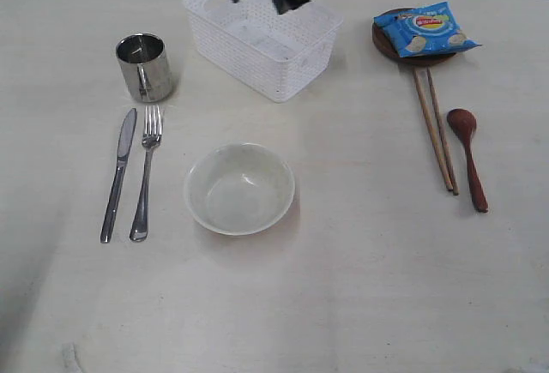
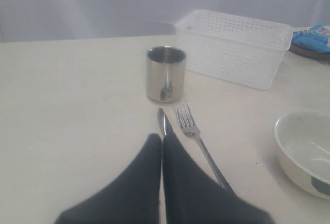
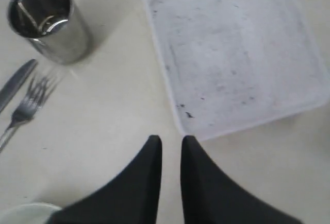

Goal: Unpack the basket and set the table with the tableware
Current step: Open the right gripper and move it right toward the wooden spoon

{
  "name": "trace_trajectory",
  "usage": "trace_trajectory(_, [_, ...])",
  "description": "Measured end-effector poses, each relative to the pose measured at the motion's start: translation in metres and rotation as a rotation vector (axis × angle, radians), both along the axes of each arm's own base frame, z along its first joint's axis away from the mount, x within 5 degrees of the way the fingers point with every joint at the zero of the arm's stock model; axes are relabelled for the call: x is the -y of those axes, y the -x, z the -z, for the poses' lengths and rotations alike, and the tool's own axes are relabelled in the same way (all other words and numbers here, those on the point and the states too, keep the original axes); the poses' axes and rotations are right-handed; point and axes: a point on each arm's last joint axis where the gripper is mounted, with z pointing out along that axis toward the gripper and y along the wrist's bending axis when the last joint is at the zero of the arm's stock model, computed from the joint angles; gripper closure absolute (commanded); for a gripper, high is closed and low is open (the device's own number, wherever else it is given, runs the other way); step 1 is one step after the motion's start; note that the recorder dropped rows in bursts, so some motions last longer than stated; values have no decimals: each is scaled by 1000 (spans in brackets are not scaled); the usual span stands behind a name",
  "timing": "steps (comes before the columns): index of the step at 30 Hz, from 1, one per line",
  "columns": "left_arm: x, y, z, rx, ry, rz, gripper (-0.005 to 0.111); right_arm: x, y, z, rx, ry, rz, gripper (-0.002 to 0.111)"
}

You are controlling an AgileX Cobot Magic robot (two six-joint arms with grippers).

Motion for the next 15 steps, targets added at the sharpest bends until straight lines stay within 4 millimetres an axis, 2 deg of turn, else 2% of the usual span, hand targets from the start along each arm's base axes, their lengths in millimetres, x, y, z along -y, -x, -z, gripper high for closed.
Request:
trace_trajectory(2, [0, 0, 0, 0, 0, 0, 107, 26, 3, 3, 26, 2, 38, 101])
trace_trajectory(10, [0, 0, 0, 0, 0, 0, 107, 106, 5, 46, 37, 5, 206, 101])
trace_trajectory(11, [0, 0, 0, 0, 0, 0, 107, 123, 4, 55, 32, 7, 253, 101])
trace_trajectory(12, [0, 0, 0, 0, 0, 0, 107, 130, 4, 60, 22, 6, 276, 101])
trace_trajectory(13, [0, 0, 0, 0, 0, 0, 107, 146, 4, 67, 4, -4, 341, 101])
trace_trajectory(14, [0, 0, 0, 0, 0, 0, 107, 152, 3, 69, -2, -10, 370, 101])
trace_trajectory(15, [0, 0, 0, 0, 0, 0, 107, 168, 3, 73, -27, -19, 443, 101])
